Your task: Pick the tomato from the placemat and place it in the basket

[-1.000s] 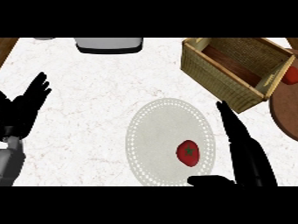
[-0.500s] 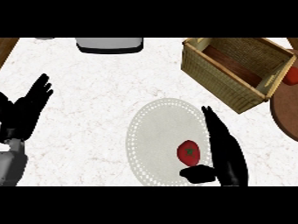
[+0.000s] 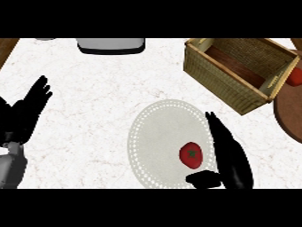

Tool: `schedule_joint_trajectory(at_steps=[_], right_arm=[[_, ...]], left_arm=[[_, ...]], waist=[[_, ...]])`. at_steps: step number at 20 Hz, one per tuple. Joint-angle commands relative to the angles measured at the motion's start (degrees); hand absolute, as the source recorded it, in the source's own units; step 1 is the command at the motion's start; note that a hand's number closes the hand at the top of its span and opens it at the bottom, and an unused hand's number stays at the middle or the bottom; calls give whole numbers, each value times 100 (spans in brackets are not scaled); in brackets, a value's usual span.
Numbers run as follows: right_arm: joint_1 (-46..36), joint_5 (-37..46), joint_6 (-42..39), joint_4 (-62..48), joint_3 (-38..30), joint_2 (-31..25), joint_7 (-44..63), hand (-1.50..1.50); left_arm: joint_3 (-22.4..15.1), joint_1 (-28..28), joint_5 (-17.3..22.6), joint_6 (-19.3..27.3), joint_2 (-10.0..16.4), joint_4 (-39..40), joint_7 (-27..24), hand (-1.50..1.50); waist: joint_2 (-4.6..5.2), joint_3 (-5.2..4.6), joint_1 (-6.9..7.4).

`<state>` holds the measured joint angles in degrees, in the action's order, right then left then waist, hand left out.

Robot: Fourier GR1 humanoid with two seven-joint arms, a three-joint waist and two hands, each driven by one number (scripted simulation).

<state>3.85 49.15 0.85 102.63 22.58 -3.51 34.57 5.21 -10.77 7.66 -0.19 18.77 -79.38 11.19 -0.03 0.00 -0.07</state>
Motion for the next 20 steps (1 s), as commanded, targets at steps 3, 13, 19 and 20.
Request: schedule_joint_trajectory(at_steps=[3,13,19,20], right_arm=[[495,-257,-146,498,99,-110,-245,-150],[640,119,242,-82,277,-105,-668,-150],[52,362,155,-681,156,214,-356,-150],[54,451,454,-1072,182,300,-532,-150]], left_arm=[[122,-238,-178,-81,-54,200,27,0],[325,-92,-198,-270,-120,19,202,0],[215,-161,-477,-122,-430,173,-90,0],[578,-91,-105,-543,-72,179,-63,0]], waist=[[-1,0,-20],[-2,0,-8],[3,0,-3],[3,0,6]])
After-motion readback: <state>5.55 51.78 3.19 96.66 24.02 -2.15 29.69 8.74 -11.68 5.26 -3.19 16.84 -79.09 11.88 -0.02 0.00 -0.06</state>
